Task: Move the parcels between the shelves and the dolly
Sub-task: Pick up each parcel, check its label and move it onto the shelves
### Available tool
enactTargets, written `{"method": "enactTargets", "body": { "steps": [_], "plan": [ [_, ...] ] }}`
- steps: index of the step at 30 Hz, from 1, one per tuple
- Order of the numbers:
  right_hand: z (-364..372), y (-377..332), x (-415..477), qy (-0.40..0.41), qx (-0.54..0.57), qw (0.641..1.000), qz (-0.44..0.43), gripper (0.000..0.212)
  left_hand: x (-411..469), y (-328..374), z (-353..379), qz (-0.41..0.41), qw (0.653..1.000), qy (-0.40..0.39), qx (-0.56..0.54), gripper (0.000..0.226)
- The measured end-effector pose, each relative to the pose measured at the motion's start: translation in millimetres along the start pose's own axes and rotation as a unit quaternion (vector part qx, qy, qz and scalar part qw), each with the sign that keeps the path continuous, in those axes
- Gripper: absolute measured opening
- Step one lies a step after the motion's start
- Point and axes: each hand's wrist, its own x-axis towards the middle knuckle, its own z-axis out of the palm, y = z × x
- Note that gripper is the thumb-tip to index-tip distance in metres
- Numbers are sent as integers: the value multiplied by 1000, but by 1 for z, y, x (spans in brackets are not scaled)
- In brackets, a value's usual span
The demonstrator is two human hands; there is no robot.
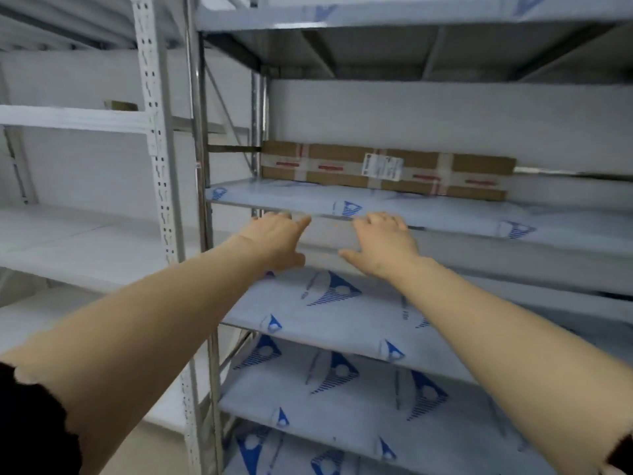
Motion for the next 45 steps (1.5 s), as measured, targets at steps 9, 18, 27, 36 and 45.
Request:
{"method": "enactTargets", "body": {
  "steps": [9,18,27,36,45],
  "plan": [
    [-48,223,-96,32,-20,990,138,62,55,238,-74,126,990,70,-8,73],
    [-66,471,-197,39,-41,974,217,57,119,491,-120,212,971,92,-66,67],
    [-55,613,-222,64,11,960,272,45,192,628,-128,253,959,100,-77,62],
    [-34,687,-189,101,7,950,295,44,286,716,-122,265,942,173,-113,54],
    [-27,721,-158,138,14,938,316,45,325,723,-119,282,941,102,-157,44]
  ]
}}
